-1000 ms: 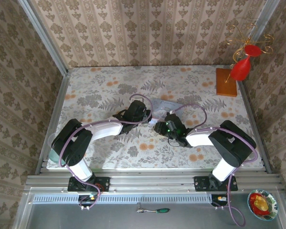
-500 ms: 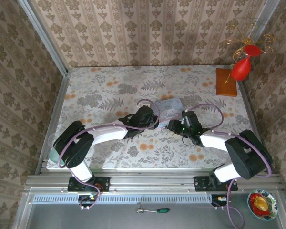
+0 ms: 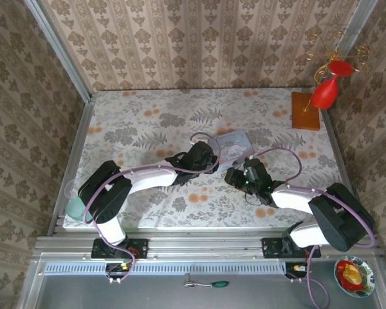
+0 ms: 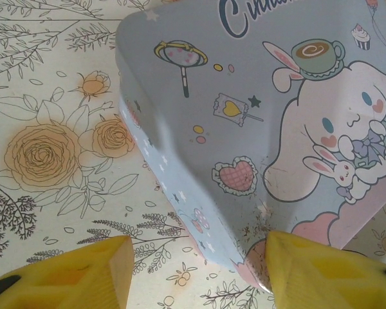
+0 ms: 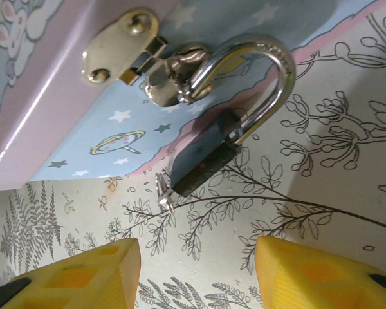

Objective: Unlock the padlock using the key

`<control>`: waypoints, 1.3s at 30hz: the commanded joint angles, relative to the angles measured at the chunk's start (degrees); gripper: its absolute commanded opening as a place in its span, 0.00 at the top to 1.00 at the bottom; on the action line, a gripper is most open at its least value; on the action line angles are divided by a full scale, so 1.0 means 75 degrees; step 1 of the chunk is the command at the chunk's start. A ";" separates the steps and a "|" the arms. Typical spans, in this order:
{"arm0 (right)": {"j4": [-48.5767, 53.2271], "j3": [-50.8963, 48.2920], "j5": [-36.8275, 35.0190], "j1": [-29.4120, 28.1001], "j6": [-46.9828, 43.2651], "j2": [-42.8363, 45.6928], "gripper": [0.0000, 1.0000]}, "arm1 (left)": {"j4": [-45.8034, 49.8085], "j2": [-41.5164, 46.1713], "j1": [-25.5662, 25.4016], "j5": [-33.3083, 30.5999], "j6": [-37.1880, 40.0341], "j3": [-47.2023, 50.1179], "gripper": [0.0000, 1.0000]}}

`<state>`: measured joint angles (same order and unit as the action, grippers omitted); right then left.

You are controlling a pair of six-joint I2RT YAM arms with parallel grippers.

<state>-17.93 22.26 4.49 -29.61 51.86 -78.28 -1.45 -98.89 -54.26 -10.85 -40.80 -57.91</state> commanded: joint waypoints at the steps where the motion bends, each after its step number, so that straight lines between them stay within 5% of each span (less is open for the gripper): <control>1: 0.0134 0.0292 -0.0537 -0.0050 0.0286 -0.0143 0.48 | 0.0380 -0.0156 -0.0069 -0.0024 -0.0071 0.0008 0.43; 18: 0.0309 0.1035 -0.0445 0.0162 0.0758 -0.1702 0.65 | 0.0277 0.0037 -0.0089 -0.0130 -0.0133 0.0235 0.43; 31: -0.0393 0.0271 -0.0264 0.0660 0.1473 -0.0600 0.95 | 0.0194 0.0048 -0.0085 -0.0288 -0.0244 0.0359 0.43; 39: -0.1432 -0.0142 0.0356 0.1029 0.2792 -0.0554 1.00 | 0.0214 -0.0024 -0.0171 -0.0286 -0.0247 0.0280 0.43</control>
<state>-24.80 22.37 7.03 -23.03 66.89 -83.29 -3.46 -98.63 -55.37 -11.84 -42.33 -56.71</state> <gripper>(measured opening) 0.139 0.567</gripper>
